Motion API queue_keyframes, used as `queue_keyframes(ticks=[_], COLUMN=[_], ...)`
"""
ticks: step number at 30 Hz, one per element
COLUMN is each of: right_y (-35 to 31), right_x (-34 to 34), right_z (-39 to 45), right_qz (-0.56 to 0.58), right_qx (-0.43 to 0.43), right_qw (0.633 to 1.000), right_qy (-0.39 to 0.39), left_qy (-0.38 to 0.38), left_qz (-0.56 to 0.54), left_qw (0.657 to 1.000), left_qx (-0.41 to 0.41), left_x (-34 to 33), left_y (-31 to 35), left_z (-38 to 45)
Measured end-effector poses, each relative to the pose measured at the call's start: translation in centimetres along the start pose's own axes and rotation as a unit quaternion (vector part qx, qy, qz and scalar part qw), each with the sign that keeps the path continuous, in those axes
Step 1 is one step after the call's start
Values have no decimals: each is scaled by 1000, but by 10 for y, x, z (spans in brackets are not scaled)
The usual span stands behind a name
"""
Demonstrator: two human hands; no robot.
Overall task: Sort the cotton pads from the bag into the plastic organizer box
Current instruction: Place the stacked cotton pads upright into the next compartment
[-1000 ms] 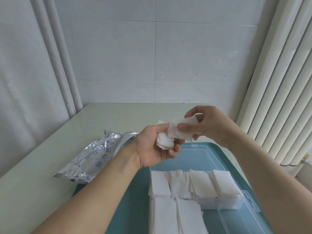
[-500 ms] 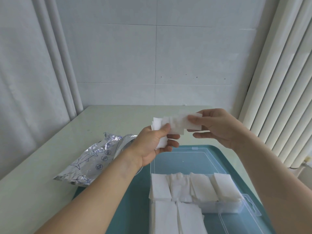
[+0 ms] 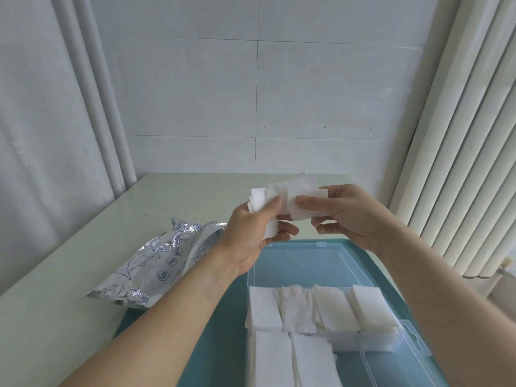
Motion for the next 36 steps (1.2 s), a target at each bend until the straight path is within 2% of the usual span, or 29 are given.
queue_keyframes(ticks=[4, 7, 10, 13, 15, 18, 21, 23, 26, 29, 31, 33, 34, 36], right_y=[-10, -18, -14, -9, -12, -17, -30, -33, -28, -21, -19, -26, -30, -28], right_x=[9, 6, -15, -19, -13, 4, 20, 23, 12, -5, -10, -11, -13, -27], right_z=[-2, -11, -25, -23, -18, -12, -8, -8, -11, -11, -6, -4, -6, -10], right_qz=[-22, -54, -200, -337, -352, -278, -233, -164, -111, -155, -196, -248, -270, -272], right_qx=[16, 21, 28, 54, 63, 64, 102, 101, 79, 90, 114, 173, 206, 212], right_qw=[1000, 995, 965, 930, 931, 958, 966, 981, 989, 982, 974, 952, 939, 938], right_qy=[-1, -77, -169, -133, -80, -2, 52, 33, -48, -68, -18, 44, 46, -35], left_qy=[-45, -108, -209, -294, -275, -201, -167, -145, -132, -196, -227, -208, -180, -128], left_qz=[-23, -72, -58, -10, 19, 18, 2, -28, -87, -117, -104, -86, -84, -102], left_qw=[990, 964, 935, 915, 927, 947, 955, 959, 957, 938, 933, 942, 950, 960], left_qx=[128, 233, 280, 275, 256, 249, 246, 244, 245, 263, 260, 248, 242, 227], left_x=[-5, -13, -29, -41, -37, -26, -21, -19, -21, -34, -40, -38, -33, -23], left_y=[-16, -30, -38, -43, -47, -52, -53, -50, -44, -39, -38, -38, -39, -40], left_z=[-5, -17, -35, -47, -41, -28, -22, -18, -17, -28, -33, -30, -26, -18])
Point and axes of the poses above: each hand's wrist, its own z-axis towards the middle knuckle, its own x-axis out of the back of the hand, y = z × x, the point moved 10 cm from there along z, towards the middle knuckle, and after that the axes turned 8 degrees about y, right-handed, at the moved point
